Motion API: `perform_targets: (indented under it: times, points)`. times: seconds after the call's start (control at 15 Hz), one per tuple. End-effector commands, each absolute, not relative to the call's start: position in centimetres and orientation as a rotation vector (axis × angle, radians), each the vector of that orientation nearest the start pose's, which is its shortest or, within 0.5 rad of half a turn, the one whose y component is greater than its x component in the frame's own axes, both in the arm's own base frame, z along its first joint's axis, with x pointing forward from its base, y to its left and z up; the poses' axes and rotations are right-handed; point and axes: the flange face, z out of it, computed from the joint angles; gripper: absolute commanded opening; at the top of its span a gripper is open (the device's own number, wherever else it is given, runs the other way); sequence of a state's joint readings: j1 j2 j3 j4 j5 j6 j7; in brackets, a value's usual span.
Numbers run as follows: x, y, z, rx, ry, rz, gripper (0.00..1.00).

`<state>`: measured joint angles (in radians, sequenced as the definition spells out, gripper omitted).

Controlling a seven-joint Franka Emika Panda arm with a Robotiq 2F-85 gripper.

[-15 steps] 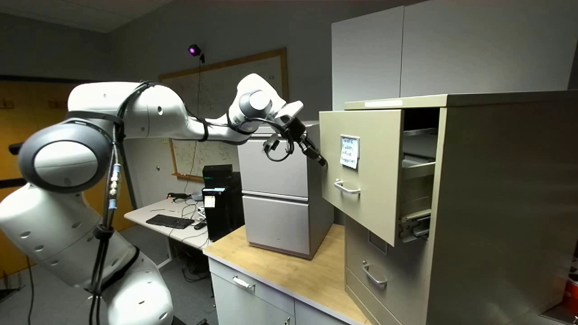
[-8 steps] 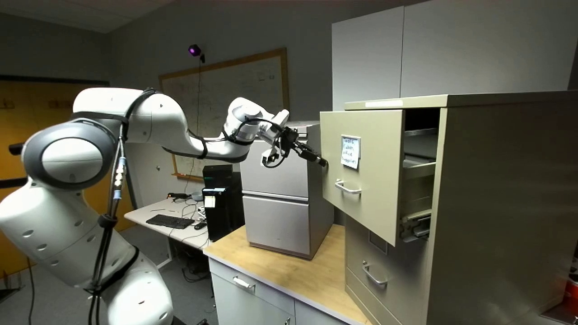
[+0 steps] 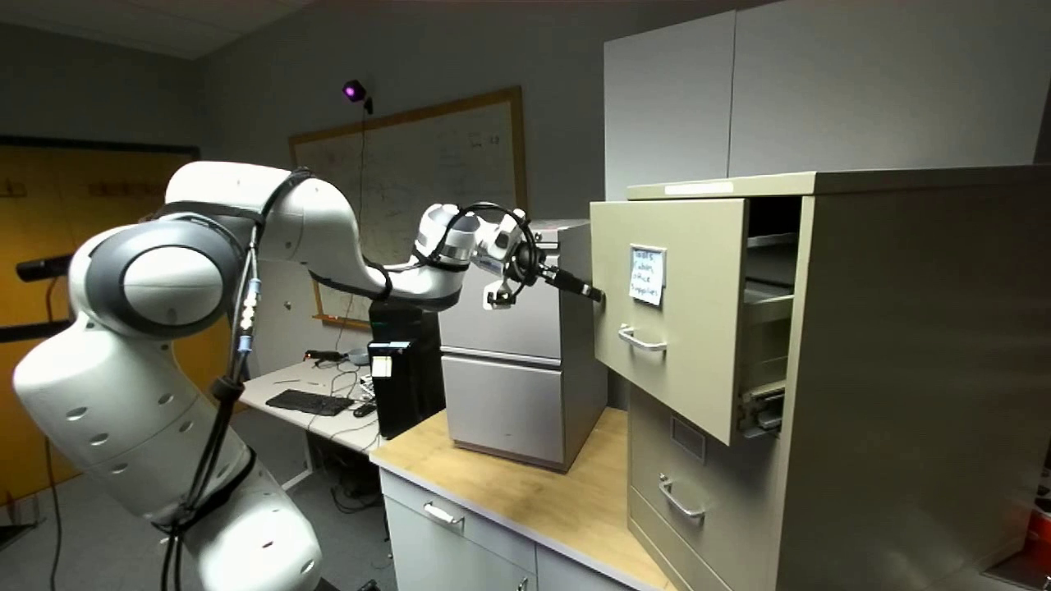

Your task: Close the top drawer of the cabinet to the right

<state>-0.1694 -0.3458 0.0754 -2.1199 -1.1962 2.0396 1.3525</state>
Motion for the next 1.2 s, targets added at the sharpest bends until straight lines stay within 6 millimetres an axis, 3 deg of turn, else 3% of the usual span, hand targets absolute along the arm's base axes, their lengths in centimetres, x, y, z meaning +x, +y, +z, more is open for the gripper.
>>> perform_targets:
  times: [0.0, 1.13]
  points:
    - [52.1, -12.2, 61.5, 1.864, -0.976, 1.078, 0.00]
    - [60.0, -17.8, 61.4, 1.848, -1.053, 1.024, 0.00]
